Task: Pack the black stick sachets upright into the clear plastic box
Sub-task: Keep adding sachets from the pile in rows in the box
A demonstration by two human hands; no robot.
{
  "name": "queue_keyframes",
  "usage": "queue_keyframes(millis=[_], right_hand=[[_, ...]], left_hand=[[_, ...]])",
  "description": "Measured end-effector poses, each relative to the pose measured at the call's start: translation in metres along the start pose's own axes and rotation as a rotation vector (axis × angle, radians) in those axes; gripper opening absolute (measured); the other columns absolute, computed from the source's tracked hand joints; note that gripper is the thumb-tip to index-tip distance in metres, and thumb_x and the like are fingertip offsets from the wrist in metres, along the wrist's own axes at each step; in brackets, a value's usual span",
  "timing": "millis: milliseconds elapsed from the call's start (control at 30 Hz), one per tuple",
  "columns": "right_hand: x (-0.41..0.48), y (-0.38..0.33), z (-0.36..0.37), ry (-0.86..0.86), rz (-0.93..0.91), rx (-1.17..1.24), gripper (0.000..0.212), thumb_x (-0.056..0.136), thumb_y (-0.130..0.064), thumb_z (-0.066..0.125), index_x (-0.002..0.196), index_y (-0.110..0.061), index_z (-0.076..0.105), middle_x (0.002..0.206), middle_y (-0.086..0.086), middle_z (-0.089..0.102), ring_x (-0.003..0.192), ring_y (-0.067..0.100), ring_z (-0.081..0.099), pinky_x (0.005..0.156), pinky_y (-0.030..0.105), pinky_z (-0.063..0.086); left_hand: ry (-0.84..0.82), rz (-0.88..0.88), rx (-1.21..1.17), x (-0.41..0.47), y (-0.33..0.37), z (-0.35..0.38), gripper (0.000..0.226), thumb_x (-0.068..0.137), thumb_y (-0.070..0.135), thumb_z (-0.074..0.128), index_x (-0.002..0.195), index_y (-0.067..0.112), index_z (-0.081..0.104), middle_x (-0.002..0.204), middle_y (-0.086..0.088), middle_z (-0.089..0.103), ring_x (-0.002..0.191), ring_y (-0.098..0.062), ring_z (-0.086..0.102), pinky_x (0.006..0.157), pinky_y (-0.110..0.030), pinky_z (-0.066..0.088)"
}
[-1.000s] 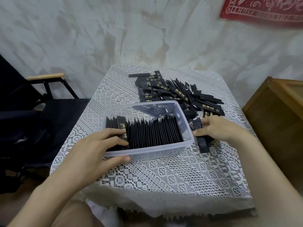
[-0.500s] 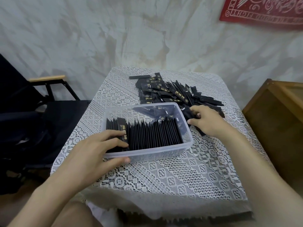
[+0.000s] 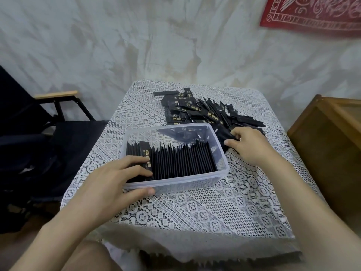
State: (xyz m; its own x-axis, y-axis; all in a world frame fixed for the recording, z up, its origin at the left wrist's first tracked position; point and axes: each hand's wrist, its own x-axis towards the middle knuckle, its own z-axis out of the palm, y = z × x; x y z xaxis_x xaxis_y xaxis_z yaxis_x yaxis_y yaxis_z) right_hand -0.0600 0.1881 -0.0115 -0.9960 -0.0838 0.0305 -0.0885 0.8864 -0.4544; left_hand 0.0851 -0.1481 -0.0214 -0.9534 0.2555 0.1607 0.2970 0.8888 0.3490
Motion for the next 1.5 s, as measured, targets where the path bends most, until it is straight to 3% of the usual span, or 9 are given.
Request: queue_keyframes(millis=[167,433,500,867,1033,1133,1233,1367,1500], right_hand=[[-0.011,0.001,-0.006,-0.087,0.097,0.187,0.033,0.099,-0.039,0.062,0.073,-0.02,0.06,0.061,-0.001,0.055,0.06,0.02,0.051,0.062,0.033,0.037],[-0.022,-0.001,0.005,-0.211,0.147,-0.007,0.026,0.104,-0.034,0.052,0.124,-0.02,0.063,0.102,-0.001,0.063,0.106,0.029,0.061,0.093,0.038,0.047],[-0.024,-0.003,0.006,-0.205,0.163,-0.018,0.028,0.103,-0.037,0.055,0.125,-0.021,0.061,0.108,0.001,0.061,0.111,0.029,0.06,0.097,0.038,0.046],[-0.029,-0.009,0.014,-0.12,0.177,-0.004,0.028,0.091,-0.045,0.07,0.095,-0.019,0.061,0.072,-0.002,0.063,0.069,0.019,0.055,0.061,0.031,0.038],[-0.035,-0.01,0.017,-0.111,0.117,0.005,0.03,0.093,-0.04,0.069,0.094,-0.009,0.067,0.082,0.007,0.07,0.081,0.028,0.064,0.075,0.037,0.049],[-0.033,-0.001,0.011,-0.09,0.168,0.125,0.037,0.094,-0.036,0.066,0.075,-0.006,0.056,0.066,0.006,0.06,0.067,0.028,0.057,0.074,0.039,0.05],[-0.033,0.0,-0.006,-0.006,0.215,0.268,0.035,0.091,-0.04,0.065,0.082,-0.006,0.064,0.073,0.012,0.073,0.072,0.035,0.069,0.079,0.05,0.057],[-0.039,-0.038,-0.041,0.134,0.073,0.482,0.034,0.087,-0.039,0.067,0.08,-0.006,0.061,0.063,0.005,0.06,0.06,0.02,0.051,0.065,0.037,0.042],[-0.056,-0.1,-0.032,0.004,-0.096,0.481,0.025,0.085,-0.04,0.065,0.079,-0.016,0.058,0.06,-0.007,0.066,0.055,0.016,0.058,0.062,0.032,0.046]], left_hand=[[0.011,0.002,-0.01,0.0,-0.001,0.001,0.059,0.079,0.089,0.037,0.114,0.052,0.065,0.138,0.041,0.042,0.104,0.013,0.05,0.073,-0.013,0.039],[0.019,0.014,-0.026,0.0,0.0,0.0,0.059,0.079,0.089,0.037,0.114,0.052,0.065,0.138,0.04,0.043,0.109,0.012,0.052,0.075,-0.017,0.043],[0.018,0.015,-0.026,-0.001,0.0,0.001,0.058,0.079,0.089,0.037,0.114,0.051,0.065,0.139,0.041,0.043,0.109,0.012,0.051,0.075,-0.016,0.042],[0.008,0.013,-0.023,-0.001,-0.001,0.0,0.056,0.079,0.088,0.039,0.114,0.052,0.065,0.139,0.041,0.042,0.109,0.013,0.05,0.073,-0.015,0.041],[0.008,0.015,-0.016,-0.001,-0.001,0.0,0.057,0.079,0.089,0.038,0.114,0.052,0.065,0.139,0.041,0.041,0.108,0.014,0.049,0.075,-0.015,0.041],[0.009,0.016,-0.022,-0.001,0.0,0.0,0.058,0.079,0.088,0.038,0.114,0.051,0.065,0.139,0.04,0.042,0.107,0.014,0.049,0.074,-0.014,0.041],[0.011,0.017,-0.025,0.0,-0.001,0.0,0.058,0.078,0.089,0.037,0.113,0.052,0.065,0.138,0.041,0.042,0.102,0.017,0.048,0.072,-0.013,0.039],[0.013,0.022,-0.028,-0.001,-0.001,0.001,0.056,0.079,0.088,0.037,0.114,0.053,0.064,0.137,0.042,0.041,0.096,0.025,0.044,0.07,-0.012,0.038],[0.017,0.021,-0.021,-0.001,-0.001,0.001,0.057,0.079,0.088,0.036,0.114,0.052,0.064,0.138,0.04,0.043,0.101,0.015,0.048,0.072,-0.013,0.038]])
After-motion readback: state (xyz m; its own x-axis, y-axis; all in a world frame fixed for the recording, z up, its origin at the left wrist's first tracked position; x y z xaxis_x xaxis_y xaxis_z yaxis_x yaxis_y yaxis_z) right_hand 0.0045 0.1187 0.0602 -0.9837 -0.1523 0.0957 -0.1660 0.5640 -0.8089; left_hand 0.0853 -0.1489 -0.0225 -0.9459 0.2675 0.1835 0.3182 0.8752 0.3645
